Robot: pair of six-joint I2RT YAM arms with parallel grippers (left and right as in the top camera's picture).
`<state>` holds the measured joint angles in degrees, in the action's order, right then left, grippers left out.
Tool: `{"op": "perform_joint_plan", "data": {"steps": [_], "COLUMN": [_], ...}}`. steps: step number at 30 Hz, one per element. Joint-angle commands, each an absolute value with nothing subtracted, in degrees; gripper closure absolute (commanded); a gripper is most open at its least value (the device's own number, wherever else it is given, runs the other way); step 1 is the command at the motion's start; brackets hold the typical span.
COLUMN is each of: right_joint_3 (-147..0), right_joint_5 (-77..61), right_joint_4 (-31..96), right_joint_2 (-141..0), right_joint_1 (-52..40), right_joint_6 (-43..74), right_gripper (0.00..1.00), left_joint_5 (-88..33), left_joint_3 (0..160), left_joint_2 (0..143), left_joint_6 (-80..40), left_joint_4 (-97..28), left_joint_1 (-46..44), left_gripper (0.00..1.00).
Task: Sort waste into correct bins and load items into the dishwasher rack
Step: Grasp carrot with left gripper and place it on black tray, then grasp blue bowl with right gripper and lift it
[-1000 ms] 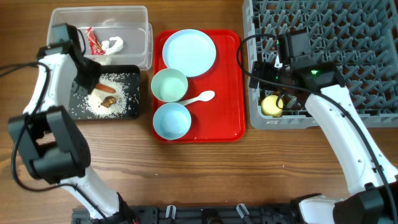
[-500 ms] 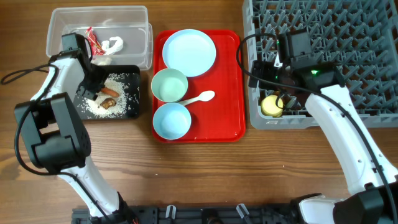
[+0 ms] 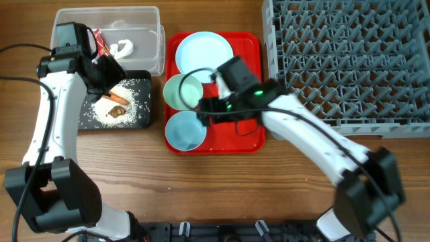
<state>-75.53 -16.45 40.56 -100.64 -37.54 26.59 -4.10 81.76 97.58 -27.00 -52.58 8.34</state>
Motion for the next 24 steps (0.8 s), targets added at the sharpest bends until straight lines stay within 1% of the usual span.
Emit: {"op": "perform_joint_plan", "data": {"steps": [1,2,3,4,5,7,8,10,12,14,15,18,20,21,23,24], "right_joint_3": [-76.27,-76.27,-76.27,-76.27,-76.27,-76.29,-76.29,-76.29,-76.29,-76.29,-76.29,-76.29,-76.29,-76.29,-77.65,-77.73], "right_joint_5": [-17.30,-17.30,-17.30,-17.26,-17.61,-19.25,-19.44,-19.40,-19.38,-19.38,-19.40,-19.20,-19.25,-19.27,-19.42,-19.35], "right_joint_4": [39.88,39.92,39.66,39.38,38.96,38.72,38.70,38.39,38.35,38.35,38.17,38.13,38.24,38.26,40.10,40.34], "right_joint_2": [-105.89,-107.33,-108.38,-109.27,-110.48,-111.79,-112.09,-112.33,-112.44,-112.79,-112.95,-113.06,-113.06,-113.06,-112.18,-110.87], "right_joint_1": [-40.38,-40.56,-40.32,-40.27,-40.27,-39.66,-39.35,-39.35,-39.35,-39.35,-39.35,-39.35,-39.35,-39.29,-38.33,-38.22], "right_joint_6": [32.88,34.52,35.55,36.42,37.28,37.52,37.69,38.11,38.26,39.05,39.20,39.59,39.55,39.35,38.22,37.58], "right_gripper": [0.25,0.30,0.40,0.45,0.48,0.61,0.65,0.68,0.76,0.81,0.86,0.95,0.96,0.96,0.96,0.96], "left_joint_5": [-4.51,-4.51,-4.54,-4.78,-5.19,-5.34,-5.34,-5.34,-5.34,-5.34,-5.34,-5.34,-5.34,-5.34,-5.34,-5.34], "left_joint_3": [81.76,81.76,81.76,81.76,81.76,81.76,81.76,81.76,81.76,81.76,81.76,81.76,81.76,81.76,81.76,81.76], "left_joint_2": [96.86,96.86,96.86,96.86,96.86,96.86,96.86,96.86,96.86,96.86,96.86,96.86,96.86,96.86,96.86,96.86], "left_joint_6": [-25.91,-25.91,-25.93,-25.93,-25.96,-25.93,-25.91,-25.93,-25.93,-25.93,-25.93,-25.93,-25.93,-25.93,-25.93,-25.93], "left_joint_4": [-52.90,-52.90,-52.90,-53.08,-53.21,-53.25,-53.23,-53.21,-53.17,-53.19,-53.21,-53.21,-53.23,-53.23,-53.23,-53.23], "left_joint_1": [8.10,8.10,8.10,8.10,8.10,8.10,8.10,8.10,8.10,8.10,8.10,8.08,8.08,8.08,8.10,8.10], "left_gripper": [0.30,0.30,0.30,0.31,0.31,0.31,0.31,0.32,0.32,0.32,0.32,0.32,0.31,0.30,0.19,0.12]}}
